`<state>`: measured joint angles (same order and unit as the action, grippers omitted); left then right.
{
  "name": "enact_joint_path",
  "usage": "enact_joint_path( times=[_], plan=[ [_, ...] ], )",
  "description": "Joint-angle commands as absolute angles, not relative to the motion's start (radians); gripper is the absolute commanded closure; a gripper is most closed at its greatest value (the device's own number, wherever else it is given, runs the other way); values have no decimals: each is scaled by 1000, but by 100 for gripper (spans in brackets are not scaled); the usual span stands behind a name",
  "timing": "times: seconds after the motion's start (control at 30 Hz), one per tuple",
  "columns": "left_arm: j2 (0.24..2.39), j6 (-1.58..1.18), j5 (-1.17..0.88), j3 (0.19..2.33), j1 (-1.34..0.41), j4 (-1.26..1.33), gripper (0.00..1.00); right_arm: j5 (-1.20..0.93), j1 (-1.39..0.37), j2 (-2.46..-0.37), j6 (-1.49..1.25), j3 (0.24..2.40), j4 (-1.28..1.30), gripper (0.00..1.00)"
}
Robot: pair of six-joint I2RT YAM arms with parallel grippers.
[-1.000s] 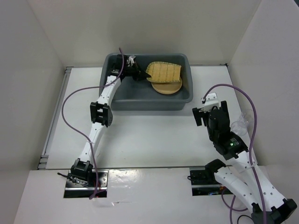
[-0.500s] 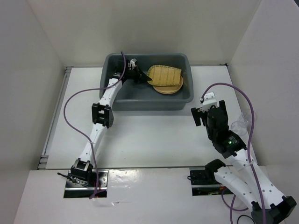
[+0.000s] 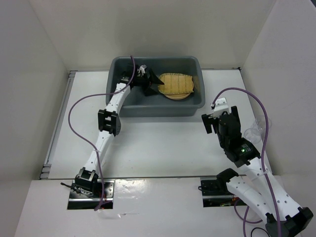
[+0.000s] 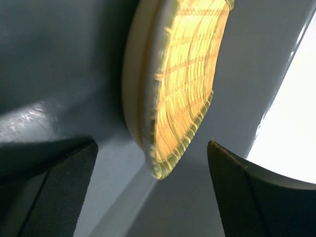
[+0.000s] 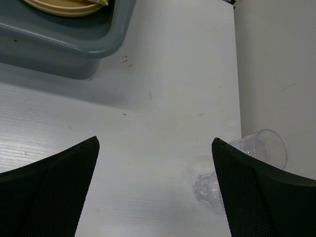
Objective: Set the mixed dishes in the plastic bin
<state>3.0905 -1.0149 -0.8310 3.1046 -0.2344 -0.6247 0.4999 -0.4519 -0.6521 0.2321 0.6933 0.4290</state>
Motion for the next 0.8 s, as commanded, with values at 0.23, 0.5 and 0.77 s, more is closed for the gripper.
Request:
enact_joint_path(
  times=[0.23, 0.5, 0.77],
  plan=[
    [3017, -772, -646, 3139, -173, -922, 0, 500, -451, -652, 219, 683, 390, 1],
    [2807, -715, -555, 3139, -143, -922, 0, 509, -416, -652, 219, 693, 390, 1],
    [2468, -470, -264, 3139, -152, -1110, 0, 503, 12, -886, 225, 903, 497, 1]
  ],
)
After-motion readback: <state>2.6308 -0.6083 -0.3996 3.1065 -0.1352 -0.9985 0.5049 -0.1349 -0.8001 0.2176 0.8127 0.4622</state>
